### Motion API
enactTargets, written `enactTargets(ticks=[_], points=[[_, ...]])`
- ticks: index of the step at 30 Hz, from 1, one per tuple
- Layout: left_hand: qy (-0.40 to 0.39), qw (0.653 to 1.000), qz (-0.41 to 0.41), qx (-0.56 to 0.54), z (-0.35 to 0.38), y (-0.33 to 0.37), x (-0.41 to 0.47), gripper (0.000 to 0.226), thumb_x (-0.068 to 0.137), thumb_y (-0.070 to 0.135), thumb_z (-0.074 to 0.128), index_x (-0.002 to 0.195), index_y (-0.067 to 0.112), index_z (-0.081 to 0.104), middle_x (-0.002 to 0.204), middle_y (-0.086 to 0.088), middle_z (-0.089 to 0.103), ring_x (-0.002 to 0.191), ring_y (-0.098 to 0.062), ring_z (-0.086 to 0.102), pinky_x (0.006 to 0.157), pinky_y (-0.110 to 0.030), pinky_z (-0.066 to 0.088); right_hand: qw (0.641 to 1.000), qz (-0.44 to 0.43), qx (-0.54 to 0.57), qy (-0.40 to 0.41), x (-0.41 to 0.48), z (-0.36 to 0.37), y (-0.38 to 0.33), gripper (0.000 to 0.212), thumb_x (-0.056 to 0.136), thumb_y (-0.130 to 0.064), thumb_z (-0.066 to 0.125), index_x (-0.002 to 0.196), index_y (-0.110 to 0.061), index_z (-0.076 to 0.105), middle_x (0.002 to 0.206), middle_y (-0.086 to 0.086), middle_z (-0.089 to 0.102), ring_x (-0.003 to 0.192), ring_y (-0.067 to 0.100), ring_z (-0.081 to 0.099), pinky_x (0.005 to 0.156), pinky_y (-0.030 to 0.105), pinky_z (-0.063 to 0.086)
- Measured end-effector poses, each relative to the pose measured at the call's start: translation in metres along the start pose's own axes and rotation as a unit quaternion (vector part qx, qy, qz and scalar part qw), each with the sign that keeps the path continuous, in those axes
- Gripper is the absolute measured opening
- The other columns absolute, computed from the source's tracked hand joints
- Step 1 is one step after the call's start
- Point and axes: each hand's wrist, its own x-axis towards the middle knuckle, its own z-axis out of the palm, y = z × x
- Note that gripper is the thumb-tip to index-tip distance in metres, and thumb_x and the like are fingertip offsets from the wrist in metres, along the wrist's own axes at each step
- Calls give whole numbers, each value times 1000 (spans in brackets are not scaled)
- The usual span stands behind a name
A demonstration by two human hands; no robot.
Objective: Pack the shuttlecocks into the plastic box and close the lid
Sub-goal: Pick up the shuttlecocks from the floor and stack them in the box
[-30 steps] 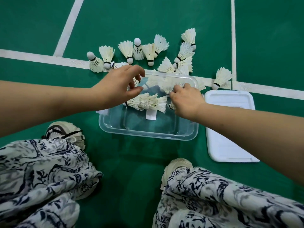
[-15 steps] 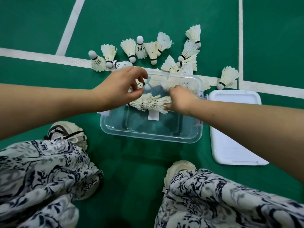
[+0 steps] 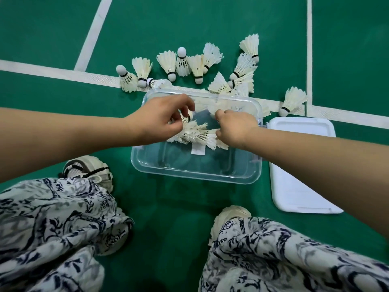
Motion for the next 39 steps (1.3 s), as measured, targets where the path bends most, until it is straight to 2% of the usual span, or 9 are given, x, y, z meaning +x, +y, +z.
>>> enactTargets(ticks=[3, 5, 6, 10, 16, 23, 27, 33, 39], points=[[8, 1000, -8, -9, 1, 2, 1, 38, 70, 22, 40, 106, 16, 52, 93, 3, 58, 83, -16, 59, 78, -25, 45, 998, -37, 9, 59, -15, -12, -7, 46, 85, -36, 53, 124, -15, 39, 116, 11, 55, 93, 34, 58, 67, 35, 44], [18, 1000, -8, -19, 1, 7, 2, 39, 69, 22, 39, 106, 16, 51, 93, 2, 58, 86, -15, 60, 83, -30, 48, 985, -22, 169, 25, -20, -18, -17, 55, 83, -36, 59, 130, -17, 37, 114, 7, 56, 92, 30, 59, 72, 34, 48], [24, 999, -5, -22, 1, 10, 2, 41, 69, 21, 39, 107, 16, 51, 94, 2, 57, 87, -15, 59, 85, -31, 48, 948, 11, 317, -22, -23, -22, -26, 51, 84, -31, 60, 128, -16, 39, 108, 5, 56, 89, 26, 59, 72, 33, 49], [48, 998, 19, -41, 2, 25, 2, 49, 66, 18, 39, 114, 11, 49, 99, -1, 54, 92, -18, 54, 88, -32, 44, 605, 144, 758, -197, -30, -30, -51, 17, 94, -15, 35, 85, -11, 49, 86, 9, 57, 77, 23, 57, 70, 34, 49], [53, 996, 53, -56, 4, 34, -5, 50, 70, 21, 44, 118, 10, 46, 105, -6, 53, 94, -15, 51, 84, -17, 38, 466, 135, 854, -188, -37, -35, -46, 25, 87, -23, 35, 82, -8, 54, 76, 9, 57, 74, 25, 58, 86, 40, 46], [51, 991, 95, -80, 3, 35, -12, 60, 68, 39, 52, 119, 9, 45, 106, 2, 48, 92, -8, 49, 84, -5, 37, 490, 118, 842, -193, -38, -30, -43, 28, 85, -46, 55, 91, -20, 64, 98, 1, 61, 97, 21, 56, 94, 33, 47], [40, 989, 113, -81, 4, 34, -23, 60, 70, 41, 54, 119, 7, 45, 107, 0, 50, 97, -10, 51, 89, -19, 42, 527, 126, 825, -161, -44, -31, -46, 17, 89, -34, 53, 88, -19, 61, 91, 4, 56, 73, 15, 54, 51, 20, 51], [38, 991, 122, -29, 4, 21, -32, 54, 74, 41, 54, 118, 13, 43, 106, 5, 44, 94, -4, 45, 84, -14, 38, 674, 105, 728, -66, -42, -25, -50, 8, 84, -27, 63, 85, -19, 60, 88, -1, 64, 79, 12, 52, 82, 28, 43], [58, 995, 80, -4, -4, 4, -35, 57, 71, 50, 49, 117, 17, 45, 103, 9, 43, 89, -9, 49, 83, -28, 45, 881, 48, 469, 46, -38, -8, -47, 33, 70, -34, 78, 88, -24, 53, 88, -4, 59, 76, 12, 54, 65, 25, 40]])
